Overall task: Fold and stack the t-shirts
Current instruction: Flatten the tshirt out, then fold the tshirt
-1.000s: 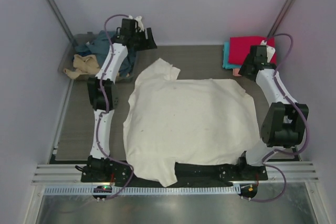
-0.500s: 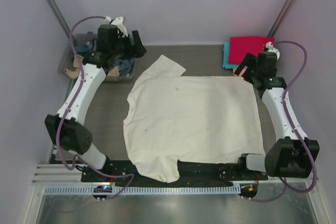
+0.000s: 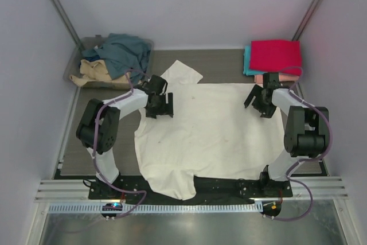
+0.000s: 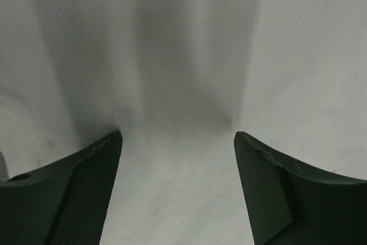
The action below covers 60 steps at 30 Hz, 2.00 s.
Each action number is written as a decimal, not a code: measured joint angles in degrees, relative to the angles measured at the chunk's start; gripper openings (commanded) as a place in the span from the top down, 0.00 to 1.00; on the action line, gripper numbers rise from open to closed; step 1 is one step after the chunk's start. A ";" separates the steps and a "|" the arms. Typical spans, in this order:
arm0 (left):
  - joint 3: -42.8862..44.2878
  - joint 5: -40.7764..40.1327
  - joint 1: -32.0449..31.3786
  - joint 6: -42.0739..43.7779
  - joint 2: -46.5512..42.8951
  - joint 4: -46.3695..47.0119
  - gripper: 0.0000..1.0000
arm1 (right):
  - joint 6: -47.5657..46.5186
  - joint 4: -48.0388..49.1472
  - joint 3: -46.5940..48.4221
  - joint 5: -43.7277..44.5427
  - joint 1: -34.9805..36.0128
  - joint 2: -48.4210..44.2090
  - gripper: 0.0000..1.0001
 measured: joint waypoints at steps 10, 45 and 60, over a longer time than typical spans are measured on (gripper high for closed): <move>14.99 -3.67 0.31 -0.83 11.58 -0.55 0.19 | -0.15 -1.53 12.83 3.43 0.15 13.27 0.14; -21.62 -12.74 -19.28 -19.47 -50.05 -23.82 0.14 | 0.28 -3.15 -0.39 0.07 0.11 -27.76 0.14; -34.80 -15.69 -49.81 -46.36 -45.22 -18.91 0.19 | 3.39 -3.56 -12.44 -4.11 0.15 -42.51 0.15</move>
